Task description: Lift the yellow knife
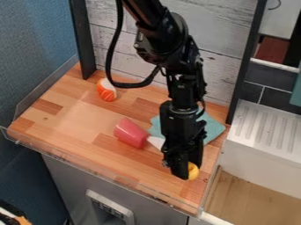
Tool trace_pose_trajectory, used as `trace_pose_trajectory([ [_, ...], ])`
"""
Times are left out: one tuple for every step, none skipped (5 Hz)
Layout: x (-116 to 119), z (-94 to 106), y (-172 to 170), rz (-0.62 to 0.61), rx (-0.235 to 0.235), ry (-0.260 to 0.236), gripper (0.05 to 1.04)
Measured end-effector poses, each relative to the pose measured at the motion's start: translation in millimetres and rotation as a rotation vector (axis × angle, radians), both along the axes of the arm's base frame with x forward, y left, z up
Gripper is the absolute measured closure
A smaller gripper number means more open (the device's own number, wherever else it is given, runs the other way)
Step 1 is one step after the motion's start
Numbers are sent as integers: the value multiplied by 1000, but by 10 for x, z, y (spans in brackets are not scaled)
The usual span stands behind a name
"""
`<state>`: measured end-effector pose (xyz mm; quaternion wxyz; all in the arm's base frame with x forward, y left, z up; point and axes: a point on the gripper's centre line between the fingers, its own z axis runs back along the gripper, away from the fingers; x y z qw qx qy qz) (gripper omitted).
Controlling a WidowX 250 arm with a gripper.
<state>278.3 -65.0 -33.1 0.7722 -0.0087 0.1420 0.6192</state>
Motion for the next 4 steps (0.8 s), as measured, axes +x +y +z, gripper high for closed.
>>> trace_pose_trajectory([
  [33, 9, 120, 32, 12, 7, 595],
  [52, 14, 247, 59, 22, 10, 595],
  [52, 16, 443, 116, 38, 23, 595],
  [32, 26, 626, 154, 56, 44, 595],
])
